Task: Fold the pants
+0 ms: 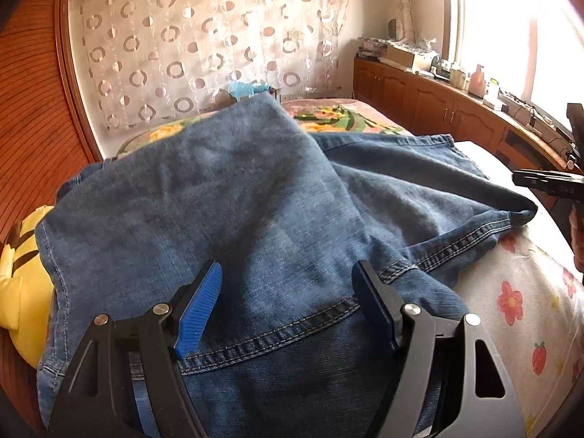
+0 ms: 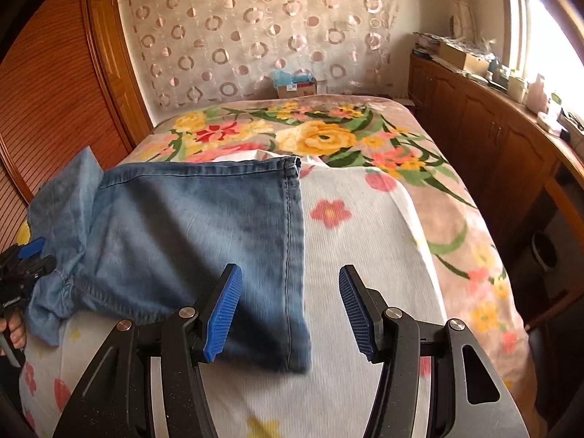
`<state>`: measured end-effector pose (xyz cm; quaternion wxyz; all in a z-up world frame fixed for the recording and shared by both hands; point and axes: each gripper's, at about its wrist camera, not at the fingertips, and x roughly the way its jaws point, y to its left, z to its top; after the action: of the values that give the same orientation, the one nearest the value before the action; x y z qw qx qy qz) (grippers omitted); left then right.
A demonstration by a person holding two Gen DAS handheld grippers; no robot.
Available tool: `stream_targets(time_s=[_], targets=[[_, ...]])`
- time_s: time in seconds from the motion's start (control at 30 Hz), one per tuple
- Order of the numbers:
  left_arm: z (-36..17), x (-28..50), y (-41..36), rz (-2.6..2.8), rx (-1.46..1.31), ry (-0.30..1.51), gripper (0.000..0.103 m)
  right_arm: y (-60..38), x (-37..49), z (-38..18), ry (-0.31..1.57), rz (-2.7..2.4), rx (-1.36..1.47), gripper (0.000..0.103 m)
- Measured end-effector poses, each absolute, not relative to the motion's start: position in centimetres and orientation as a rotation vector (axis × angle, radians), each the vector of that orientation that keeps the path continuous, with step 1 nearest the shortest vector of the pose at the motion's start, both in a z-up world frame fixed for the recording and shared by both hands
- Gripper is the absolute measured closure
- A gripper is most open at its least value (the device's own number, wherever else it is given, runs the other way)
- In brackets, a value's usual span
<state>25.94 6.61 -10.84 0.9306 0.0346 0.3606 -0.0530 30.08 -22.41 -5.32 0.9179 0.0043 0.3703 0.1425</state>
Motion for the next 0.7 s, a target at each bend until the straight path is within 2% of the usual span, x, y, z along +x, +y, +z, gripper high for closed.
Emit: stream_targets(time_s=[0.1,0.37,0.5,0.6,0.7], targets=[[-10.7,25.9,6.8,-0.106,0.066,0.732,0.028,-22.0,31.8,-6.3,0.792,0.292,-0.016,0.051],[-10.7,25.9,7.1,-0.100,0.059,0.729,0.028,-20.9,33.7,-7.2,0.810,0.290,-0.066,0.055],[-10.8,25.9,6.8,-0.101,0.067,0.735,0.028,-19.7,33.1,-7.3,0.791,0.320,-0.121,0.073],[-10.8,26.0,6.8,-0.096,0.064,0.729,0.028,-19.7,33.0,-7.4,0.795,0.344,-0.132,0.090],[-10.7,25.9,7.0,-0.090,0.054,0.718,0.028,-20.0,33.0,-7.3,0.797,0.363,-0.128,0.096]])
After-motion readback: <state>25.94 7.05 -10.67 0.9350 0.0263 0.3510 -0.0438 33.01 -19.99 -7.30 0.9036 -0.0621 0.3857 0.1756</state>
